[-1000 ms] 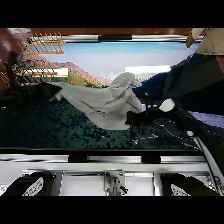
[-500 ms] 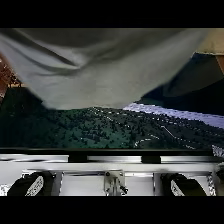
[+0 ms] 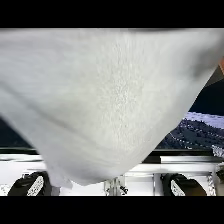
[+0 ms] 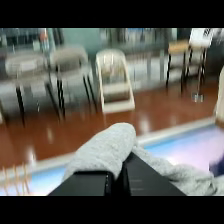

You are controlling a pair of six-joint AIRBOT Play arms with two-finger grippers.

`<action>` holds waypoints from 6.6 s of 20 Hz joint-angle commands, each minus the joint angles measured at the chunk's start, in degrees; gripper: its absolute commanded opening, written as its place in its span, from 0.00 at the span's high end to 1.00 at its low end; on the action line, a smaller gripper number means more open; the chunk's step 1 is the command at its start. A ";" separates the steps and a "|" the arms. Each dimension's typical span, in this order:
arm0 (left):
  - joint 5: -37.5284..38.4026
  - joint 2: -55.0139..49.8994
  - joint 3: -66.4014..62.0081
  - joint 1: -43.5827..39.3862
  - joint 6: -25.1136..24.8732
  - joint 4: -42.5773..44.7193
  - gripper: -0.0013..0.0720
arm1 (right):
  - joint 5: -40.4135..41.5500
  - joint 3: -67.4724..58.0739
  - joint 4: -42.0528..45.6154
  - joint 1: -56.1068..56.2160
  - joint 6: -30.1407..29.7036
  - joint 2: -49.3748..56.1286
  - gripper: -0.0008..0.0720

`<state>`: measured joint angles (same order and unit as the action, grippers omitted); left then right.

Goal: Fold the shirts.

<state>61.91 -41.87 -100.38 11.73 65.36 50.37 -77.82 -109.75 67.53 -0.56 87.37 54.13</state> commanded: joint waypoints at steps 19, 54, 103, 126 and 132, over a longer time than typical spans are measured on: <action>-7.69 -28.17 48.33 -8.37 -2.73 -14.08 0.00 | 9.14 18.08 -18.60 2.71 2.99 42.77 0.23; 6.67 -27.23 66.25 -12.83 7.28 3.80 0.92 | -15.34 36.98 2.14 -5.92 -4.17 45.92 0.13; -2.60 -42.29 7.69 -12.85 2.84 12.13 0.92 | 14.45 5.62 7.19 1.51 5.46 44.85 0.90; 11.82 -22.03 55.08 -20.13 34.69 37.40 0.07 | -11.23 31.82 17.00 -15.08 -1.62 25.77 0.19; 0.44 -24.15 59.41 -20.74 35.04 29.09 0.18 | -7.15 33.46 12.39 -14.01 -0.79 25.70 0.19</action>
<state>68.79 -65.56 -43.90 -8.51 99.35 82.04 -87.00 -77.65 81.89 -14.59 86.28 80.42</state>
